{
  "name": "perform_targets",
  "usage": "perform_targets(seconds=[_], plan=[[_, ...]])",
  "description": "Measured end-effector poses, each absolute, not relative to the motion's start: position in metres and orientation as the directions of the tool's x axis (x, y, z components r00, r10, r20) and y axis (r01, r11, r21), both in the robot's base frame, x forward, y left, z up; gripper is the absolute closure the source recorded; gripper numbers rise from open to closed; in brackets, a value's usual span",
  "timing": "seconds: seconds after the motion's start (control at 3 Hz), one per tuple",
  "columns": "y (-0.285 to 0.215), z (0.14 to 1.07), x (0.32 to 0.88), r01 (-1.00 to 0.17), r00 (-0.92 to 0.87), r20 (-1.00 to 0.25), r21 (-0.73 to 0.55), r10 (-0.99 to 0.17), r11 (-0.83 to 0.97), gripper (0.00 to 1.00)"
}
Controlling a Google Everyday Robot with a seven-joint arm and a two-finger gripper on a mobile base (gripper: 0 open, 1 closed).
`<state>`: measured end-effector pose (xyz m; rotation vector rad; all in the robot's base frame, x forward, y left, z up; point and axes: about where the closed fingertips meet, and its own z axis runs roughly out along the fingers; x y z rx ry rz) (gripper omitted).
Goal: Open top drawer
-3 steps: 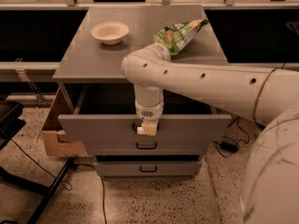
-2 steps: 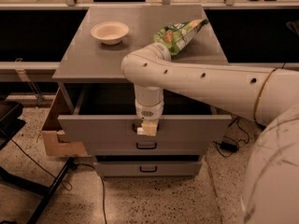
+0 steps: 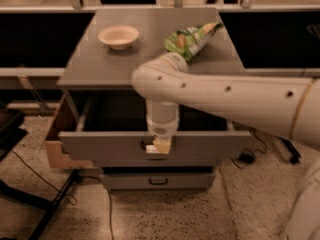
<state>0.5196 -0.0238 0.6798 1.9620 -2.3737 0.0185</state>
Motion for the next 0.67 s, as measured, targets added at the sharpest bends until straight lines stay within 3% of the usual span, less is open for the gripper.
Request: perform_targets(seconds=[0.67], plan=[[-0.0266,0.681,0.5113,-0.981,-0.193,0.056,0.027,-0.98,0.194,1.0]])
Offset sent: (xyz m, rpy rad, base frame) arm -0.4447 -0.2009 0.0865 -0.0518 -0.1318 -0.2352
